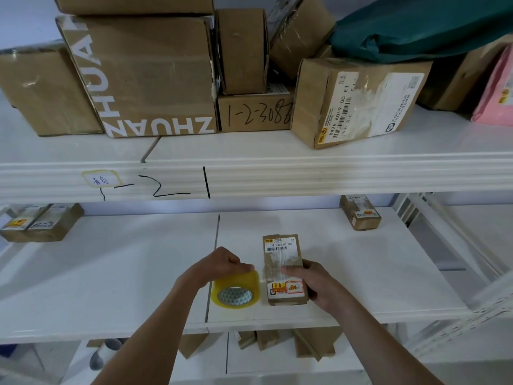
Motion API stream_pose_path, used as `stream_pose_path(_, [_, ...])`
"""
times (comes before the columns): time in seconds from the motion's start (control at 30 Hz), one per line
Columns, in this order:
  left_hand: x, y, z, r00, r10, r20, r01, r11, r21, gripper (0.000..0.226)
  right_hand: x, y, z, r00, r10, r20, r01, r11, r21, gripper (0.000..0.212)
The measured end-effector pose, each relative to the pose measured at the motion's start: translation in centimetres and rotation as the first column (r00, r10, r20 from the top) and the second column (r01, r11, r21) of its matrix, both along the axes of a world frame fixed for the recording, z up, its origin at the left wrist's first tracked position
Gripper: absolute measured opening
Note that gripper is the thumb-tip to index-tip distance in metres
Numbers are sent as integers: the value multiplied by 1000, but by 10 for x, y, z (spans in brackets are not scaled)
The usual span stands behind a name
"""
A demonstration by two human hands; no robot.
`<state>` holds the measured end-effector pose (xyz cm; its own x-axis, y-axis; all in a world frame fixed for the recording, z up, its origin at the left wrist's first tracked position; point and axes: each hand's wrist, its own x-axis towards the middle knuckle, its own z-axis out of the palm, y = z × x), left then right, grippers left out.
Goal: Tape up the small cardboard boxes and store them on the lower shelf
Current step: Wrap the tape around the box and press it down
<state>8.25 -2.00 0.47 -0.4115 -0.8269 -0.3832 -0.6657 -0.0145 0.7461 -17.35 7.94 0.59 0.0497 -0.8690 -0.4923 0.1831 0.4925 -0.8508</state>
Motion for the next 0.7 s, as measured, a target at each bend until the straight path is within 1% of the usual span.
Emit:
stream_pose_path(0.17, [-6, -3, -2, 997, 3, 71, 4, 995, -103, 47, 1, 2, -3, 998, -33, 50, 33, 999, 2, 47])
stream_pose_path(0.33, [-10, -3, -5, 988, 26, 155, 11, 972, -234, 47, 2, 3, 1, 996, -23, 81, 25, 999, -20, 45])
stream_pose_path(0.57, [-19, 3, -1, 986, 14, 165, 20, 980, -199, 45, 9, 3, 7, 988, -3, 152, 6, 1000, -21, 51])
stream_pose_path(0.7, [-23, 5, -2, 991, 65, 112, -40, 976, -212, 44, 13, 3, 3, 972, -70, 225, 69, 998, 10, 53])
